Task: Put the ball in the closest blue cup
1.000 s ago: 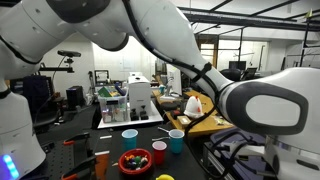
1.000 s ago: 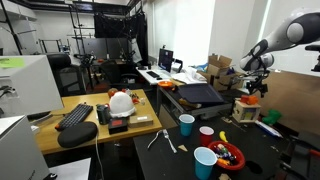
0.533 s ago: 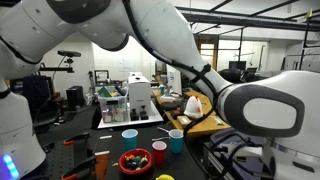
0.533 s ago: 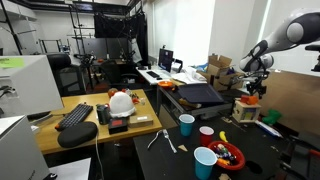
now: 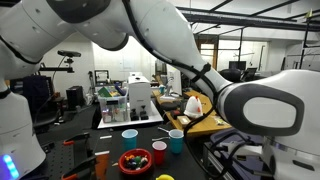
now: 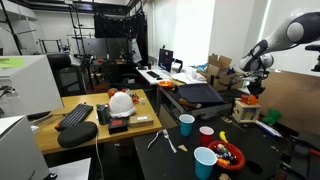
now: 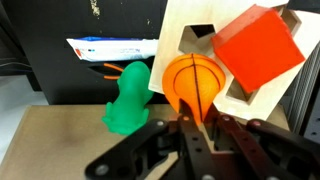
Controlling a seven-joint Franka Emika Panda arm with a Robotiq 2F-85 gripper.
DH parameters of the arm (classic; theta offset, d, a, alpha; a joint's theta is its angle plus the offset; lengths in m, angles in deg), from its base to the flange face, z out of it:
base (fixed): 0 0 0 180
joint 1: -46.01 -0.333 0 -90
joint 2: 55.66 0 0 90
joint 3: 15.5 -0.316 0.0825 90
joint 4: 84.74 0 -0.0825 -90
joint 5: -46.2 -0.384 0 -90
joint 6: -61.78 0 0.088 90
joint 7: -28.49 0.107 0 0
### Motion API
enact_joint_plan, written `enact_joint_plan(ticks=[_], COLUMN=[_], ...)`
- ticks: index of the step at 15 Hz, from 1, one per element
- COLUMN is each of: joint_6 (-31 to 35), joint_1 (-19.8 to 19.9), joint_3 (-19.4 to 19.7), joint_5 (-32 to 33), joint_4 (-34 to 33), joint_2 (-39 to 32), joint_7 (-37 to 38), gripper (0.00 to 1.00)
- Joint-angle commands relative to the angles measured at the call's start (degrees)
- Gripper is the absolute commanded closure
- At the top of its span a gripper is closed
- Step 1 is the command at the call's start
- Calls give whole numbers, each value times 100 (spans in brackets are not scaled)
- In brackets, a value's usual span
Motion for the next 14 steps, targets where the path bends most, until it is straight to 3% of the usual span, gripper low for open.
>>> enact_joint_plan(ticks=[1,5,8,14], joint_6=[36,110,49,270], joint_1=[-6,-278,-414,-809], joint_3=[-90,158,105,-285], joint_5=[20,632,971,726], joint_4=[353,684,1089,2379], joint_2=[448,1207,1991,3272], joint_7=[-476,-1443,-2284,-3744], gripper=[100,98,98,98])
